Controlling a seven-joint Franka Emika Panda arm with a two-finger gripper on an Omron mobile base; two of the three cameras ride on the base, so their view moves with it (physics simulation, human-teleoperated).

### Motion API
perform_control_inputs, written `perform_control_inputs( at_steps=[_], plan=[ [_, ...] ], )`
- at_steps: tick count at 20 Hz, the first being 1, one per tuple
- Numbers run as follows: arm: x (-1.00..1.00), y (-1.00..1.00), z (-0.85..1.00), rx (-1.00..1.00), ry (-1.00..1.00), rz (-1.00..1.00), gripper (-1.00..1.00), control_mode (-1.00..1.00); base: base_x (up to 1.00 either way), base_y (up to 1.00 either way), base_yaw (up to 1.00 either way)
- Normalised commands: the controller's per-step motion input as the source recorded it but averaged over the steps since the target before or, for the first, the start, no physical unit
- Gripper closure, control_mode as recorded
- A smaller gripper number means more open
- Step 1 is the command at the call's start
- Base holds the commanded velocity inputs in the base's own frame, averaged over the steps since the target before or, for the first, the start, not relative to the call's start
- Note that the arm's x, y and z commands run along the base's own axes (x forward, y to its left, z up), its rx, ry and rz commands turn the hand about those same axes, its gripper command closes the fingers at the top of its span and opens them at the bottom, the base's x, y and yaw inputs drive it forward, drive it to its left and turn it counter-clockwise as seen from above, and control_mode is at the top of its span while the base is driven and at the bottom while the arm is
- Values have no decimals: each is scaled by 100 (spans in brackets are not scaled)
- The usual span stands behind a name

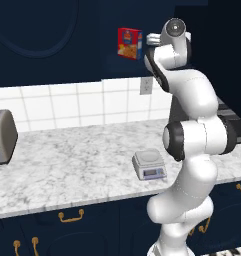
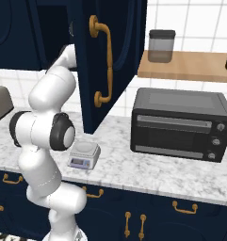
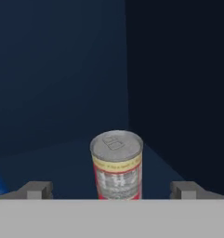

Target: Pick the canned food and place it on the digital scale for weighing, and close the cabinet.

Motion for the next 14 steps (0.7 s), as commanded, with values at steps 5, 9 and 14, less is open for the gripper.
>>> perform_control_inputs(
  at_steps=[5,9,14],
  plan=[
    [31,-10,-5,0,0,0,-100,-100,0,0,0],
    [24,-9,-24,0,0,3,-100,-100,0,0,0],
    [20,-26,-15,0,0,4,-100,-100,0,0,0]
  ],
)
